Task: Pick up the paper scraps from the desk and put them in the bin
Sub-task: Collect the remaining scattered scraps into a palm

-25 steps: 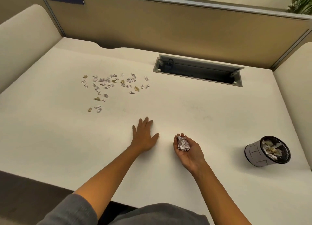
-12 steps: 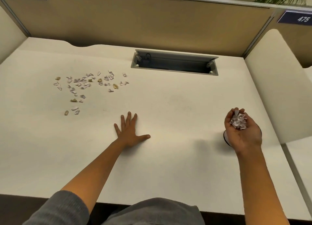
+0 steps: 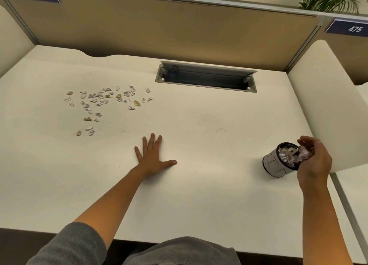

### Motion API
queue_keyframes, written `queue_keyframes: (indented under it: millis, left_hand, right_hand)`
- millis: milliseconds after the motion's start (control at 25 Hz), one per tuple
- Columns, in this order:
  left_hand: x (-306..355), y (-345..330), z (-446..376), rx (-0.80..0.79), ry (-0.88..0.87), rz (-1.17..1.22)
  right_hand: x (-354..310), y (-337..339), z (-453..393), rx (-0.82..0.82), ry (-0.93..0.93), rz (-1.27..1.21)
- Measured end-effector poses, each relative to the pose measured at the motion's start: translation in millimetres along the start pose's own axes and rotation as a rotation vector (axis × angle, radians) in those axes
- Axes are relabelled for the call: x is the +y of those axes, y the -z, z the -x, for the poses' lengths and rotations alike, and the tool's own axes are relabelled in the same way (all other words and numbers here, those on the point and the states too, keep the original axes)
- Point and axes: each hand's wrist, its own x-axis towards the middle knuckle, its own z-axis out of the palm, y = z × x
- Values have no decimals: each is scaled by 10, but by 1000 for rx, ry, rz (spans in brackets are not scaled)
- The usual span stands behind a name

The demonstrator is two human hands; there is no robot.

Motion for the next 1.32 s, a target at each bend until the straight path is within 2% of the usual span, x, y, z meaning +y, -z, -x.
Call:
queue_keyframes:
  millis: [160,280,400,520,680,800,1040,1200,1320]
  left_hand:
    - [-5,-4,2,8,-6,6]
    - [-4,2,10,9,-9,18]
    - [2,22,13,0,-7,8]
    - [-9,36,23,-21,-16,2]
    - [-30,71,45,-46,-42,19]
    - [-38,114,61,-69,-53,23]
    - [-37,184,113,-81,-89,34]
    - [-166,163,198,41,-163,167]
    - [-318,183,234,157,-219,314]
  right_hand:
    - [-3,46,6,-30,12,78]
    - [-9,120,47,-20,58,413]
    - [50,153,116,-70,192,723]
    - [122,104,157,-95,273,926]
    - [100,18,148,-54,254,1072]
    - [47,-29,160,-26,259,1050]
    - [42,-387,293,25,415,901]
    - [187,-849,441,-82,458,786]
    - [341,-1244,601,-196,422,721]
